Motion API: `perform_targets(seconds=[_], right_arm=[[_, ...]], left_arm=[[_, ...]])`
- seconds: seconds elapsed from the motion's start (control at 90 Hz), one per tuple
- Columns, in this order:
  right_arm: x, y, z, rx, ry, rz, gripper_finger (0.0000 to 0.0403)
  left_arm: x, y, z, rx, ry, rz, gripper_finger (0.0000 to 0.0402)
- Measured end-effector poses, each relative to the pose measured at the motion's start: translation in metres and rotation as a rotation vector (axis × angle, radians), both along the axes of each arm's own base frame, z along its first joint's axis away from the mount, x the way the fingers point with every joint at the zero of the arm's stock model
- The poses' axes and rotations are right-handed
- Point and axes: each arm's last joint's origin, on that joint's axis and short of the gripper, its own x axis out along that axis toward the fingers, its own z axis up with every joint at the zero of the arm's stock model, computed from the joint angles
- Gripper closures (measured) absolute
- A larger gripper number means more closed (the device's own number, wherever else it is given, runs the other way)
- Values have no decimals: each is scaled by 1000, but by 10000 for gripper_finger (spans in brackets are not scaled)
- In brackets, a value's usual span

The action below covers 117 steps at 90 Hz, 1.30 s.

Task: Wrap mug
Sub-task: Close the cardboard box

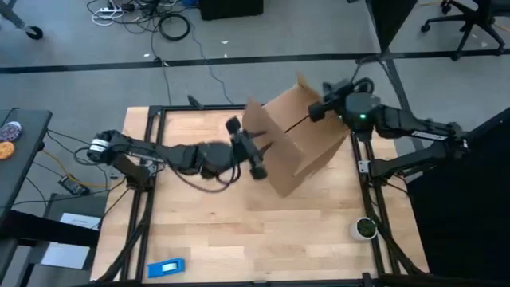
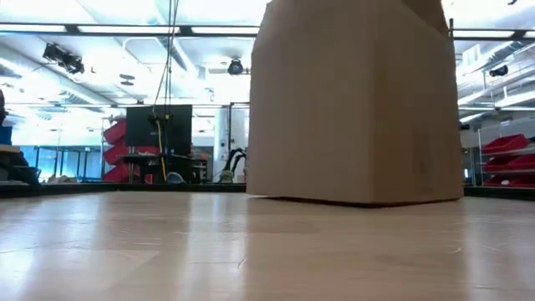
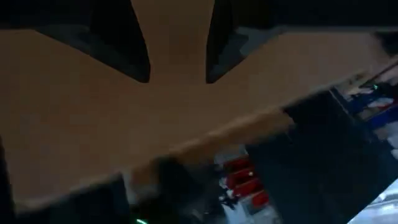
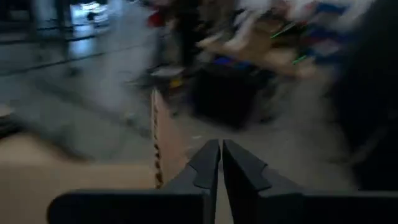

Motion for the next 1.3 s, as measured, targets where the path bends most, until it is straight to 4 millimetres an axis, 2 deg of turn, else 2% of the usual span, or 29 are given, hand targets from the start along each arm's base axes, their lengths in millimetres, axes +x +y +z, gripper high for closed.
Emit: perform_targets(seconds=[0.167, 0.389, 0.511, 0.656, 0.789, 0.9, 0.989, 1.111, 1.2, 1.3], right_arm=[[11, -1, -21, 211, 27, 148, 402], [18, 0, -37, 368, 84, 219, 403], [26, 4, -40, 492, 22, 303, 403], [49, 14, -47, 585, -10, 458, 403], [73, 23, -49, 597, -47, 671, 403], [85, 32, -42, 540, -100, 837, 403], [84, 36, -31, 465, -133, 917, 403], [70, 42, -14, 368, -140, 967, 403], [56, 42, -8, 323, -124, 924, 403], [38, 37, -3, 276, -91, 799, 403]], left_arm=[[16, 33, -25, -150, 47, -88, 259], [26, 41, -45, -215, 145, -101, 259], [9, 40, -50, -156, 316, -32, 259], [-16, 42, -39, -92, 428, 53, 259], [-38, 44, -27, -69, 473, 67, 259], [-54, 44, -22, -76, 519, 89, 259], [-64, 43, -23, -72, 589, 98, 259], [-74, 39, -31, -28, 712, 92, 259], [-78, 35, -36, -20, 712, 80, 259], [-86, 31, -43, -27, 697, 75, 259]])
